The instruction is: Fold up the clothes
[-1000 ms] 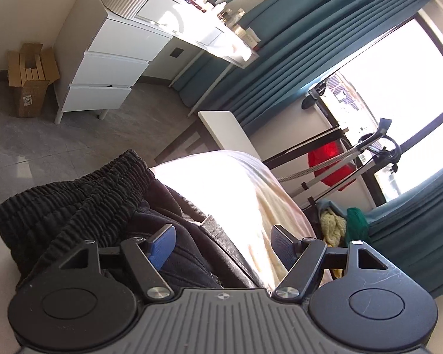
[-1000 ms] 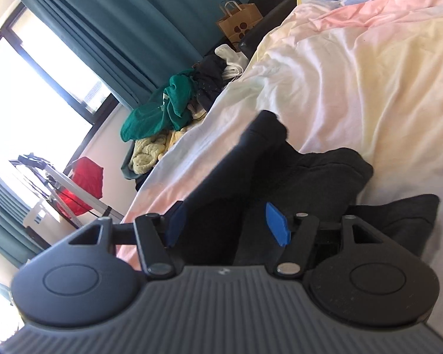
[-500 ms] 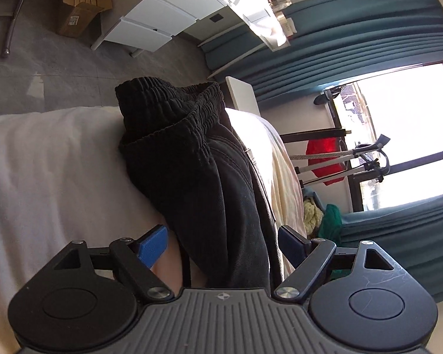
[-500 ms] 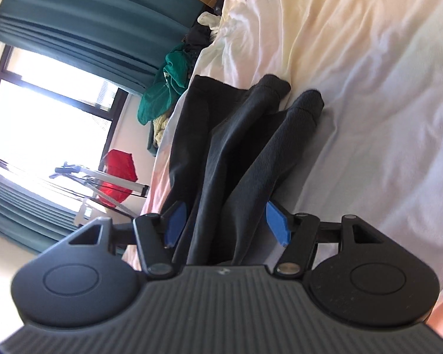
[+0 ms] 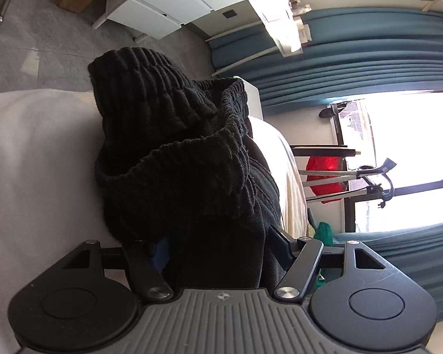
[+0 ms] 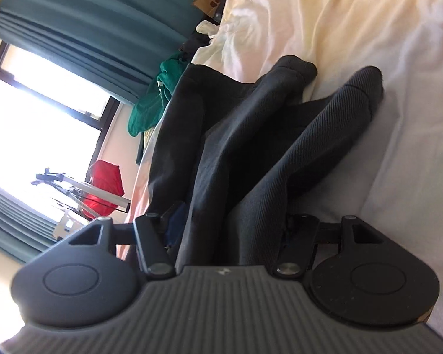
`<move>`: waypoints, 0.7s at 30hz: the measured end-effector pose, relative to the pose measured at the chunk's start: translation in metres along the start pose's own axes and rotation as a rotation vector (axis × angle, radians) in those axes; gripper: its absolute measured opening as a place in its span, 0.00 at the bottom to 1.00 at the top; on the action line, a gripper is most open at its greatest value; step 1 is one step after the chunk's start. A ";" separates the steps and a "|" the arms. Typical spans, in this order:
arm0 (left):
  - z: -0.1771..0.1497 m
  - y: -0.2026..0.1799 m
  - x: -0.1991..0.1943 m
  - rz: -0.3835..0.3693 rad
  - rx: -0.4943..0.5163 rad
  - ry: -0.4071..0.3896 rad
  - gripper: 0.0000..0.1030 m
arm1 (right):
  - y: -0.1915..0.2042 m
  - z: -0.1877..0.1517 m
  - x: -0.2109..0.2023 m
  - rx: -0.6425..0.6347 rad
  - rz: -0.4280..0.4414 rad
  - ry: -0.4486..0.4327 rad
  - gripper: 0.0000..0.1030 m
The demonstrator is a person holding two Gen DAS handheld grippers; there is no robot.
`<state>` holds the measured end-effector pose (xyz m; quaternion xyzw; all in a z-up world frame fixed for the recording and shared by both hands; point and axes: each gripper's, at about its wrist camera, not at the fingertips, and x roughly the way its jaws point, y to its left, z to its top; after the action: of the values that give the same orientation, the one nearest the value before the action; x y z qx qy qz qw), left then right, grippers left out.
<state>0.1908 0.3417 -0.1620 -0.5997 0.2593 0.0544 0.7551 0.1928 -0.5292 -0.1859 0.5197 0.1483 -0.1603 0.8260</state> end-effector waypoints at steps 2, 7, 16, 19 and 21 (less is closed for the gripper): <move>0.000 0.003 0.002 -0.002 -0.009 -0.009 0.67 | 0.006 -0.003 0.006 -0.068 0.005 -0.020 0.60; -0.007 -0.003 0.001 0.040 0.060 -0.047 0.44 | 0.017 -0.009 0.016 -0.171 -0.056 -0.054 0.25; -0.015 -0.025 -0.037 0.114 0.128 -0.100 0.16 | 0.021 -0.019 -0.033 -0.114 -0.048 -0.141 0.09; -0.011 -0.040 -0.037 0.108 0.137 -0.104 0.15 | 0.020 -0.016 -0.056 -0.113 -0.058 -0.122 0.09; -0.012 -0.048 -0.044 0.107 0.164 -0.106 0.15 | 0.024 -0.013 -0.078 -0.126 -0.060 -0.125 0.09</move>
<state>0.1681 0.3273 -0.1018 -0.5173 0.2543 0.1050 0.8104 0.1315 -0.4988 -0.1397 0.4512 0.1215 -0.2075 0.8594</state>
